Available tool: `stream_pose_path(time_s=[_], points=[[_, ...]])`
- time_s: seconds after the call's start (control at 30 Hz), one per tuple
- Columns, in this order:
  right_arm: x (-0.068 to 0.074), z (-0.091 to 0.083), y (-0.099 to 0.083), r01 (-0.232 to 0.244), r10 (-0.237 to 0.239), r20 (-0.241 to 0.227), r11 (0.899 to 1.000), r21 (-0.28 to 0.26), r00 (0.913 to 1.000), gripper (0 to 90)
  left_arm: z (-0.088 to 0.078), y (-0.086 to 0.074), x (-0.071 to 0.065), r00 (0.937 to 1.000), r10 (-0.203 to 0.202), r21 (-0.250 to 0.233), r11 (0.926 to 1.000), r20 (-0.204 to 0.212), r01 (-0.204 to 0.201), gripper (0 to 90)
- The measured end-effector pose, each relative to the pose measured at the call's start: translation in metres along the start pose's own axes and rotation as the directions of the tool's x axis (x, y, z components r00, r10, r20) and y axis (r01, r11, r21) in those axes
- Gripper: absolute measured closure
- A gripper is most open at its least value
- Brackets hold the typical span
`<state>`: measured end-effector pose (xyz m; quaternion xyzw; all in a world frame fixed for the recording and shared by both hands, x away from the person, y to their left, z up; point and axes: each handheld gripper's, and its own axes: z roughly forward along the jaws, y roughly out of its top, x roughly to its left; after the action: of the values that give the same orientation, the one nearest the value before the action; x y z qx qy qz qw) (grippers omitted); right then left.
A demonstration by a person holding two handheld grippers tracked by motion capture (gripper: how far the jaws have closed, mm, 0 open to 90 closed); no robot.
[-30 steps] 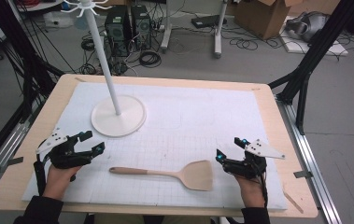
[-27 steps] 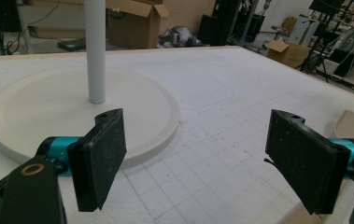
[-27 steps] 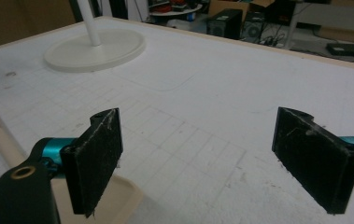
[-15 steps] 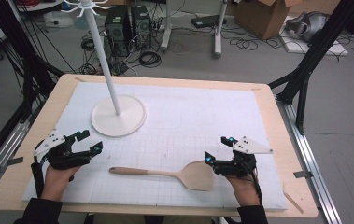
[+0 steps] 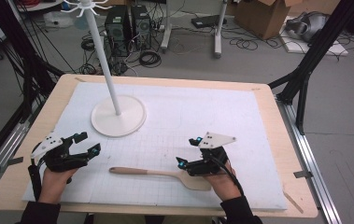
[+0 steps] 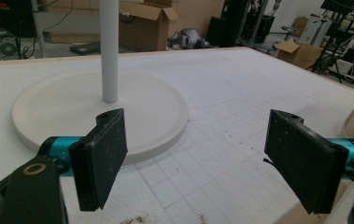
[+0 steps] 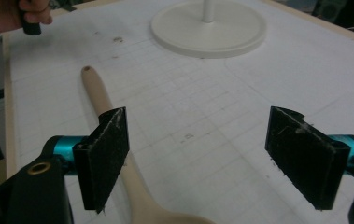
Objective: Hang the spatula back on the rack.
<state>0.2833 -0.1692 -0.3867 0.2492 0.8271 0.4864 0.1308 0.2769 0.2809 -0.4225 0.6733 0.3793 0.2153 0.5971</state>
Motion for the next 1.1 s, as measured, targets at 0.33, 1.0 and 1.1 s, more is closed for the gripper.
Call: stream_pose_path(time_s=[0.33, 1.0, 1.1], points=[[0.013, 0.037, 0.003, 0.085, -0.062, -0.152, 0.985, 0.147, 0.9865, 31.2, 0.005, -0.002, -0.001, 0.9999, -0.002, 0.018, 0.9998, 0.016, 0.002, 21.7], [0.022, 0.074, 0.001, 0.224, -0.125, -0.295, 0.917, 0.331, 0.9474, 48.1, 0.010, -0.006, -0.001, 0.9994, -0.024, 0.038, 0.9990, 0.026, 0.023, 22.3], [0.022, 0.077, 0.001, 0.241, -0.133, -0.313, 0.909, 0.339, 0.9405, 52.4, 0.010, -0.007, 0.000, 0.9994, -0.025, 0.041, 0.9989, 0.025, 0.024, 22.4]])
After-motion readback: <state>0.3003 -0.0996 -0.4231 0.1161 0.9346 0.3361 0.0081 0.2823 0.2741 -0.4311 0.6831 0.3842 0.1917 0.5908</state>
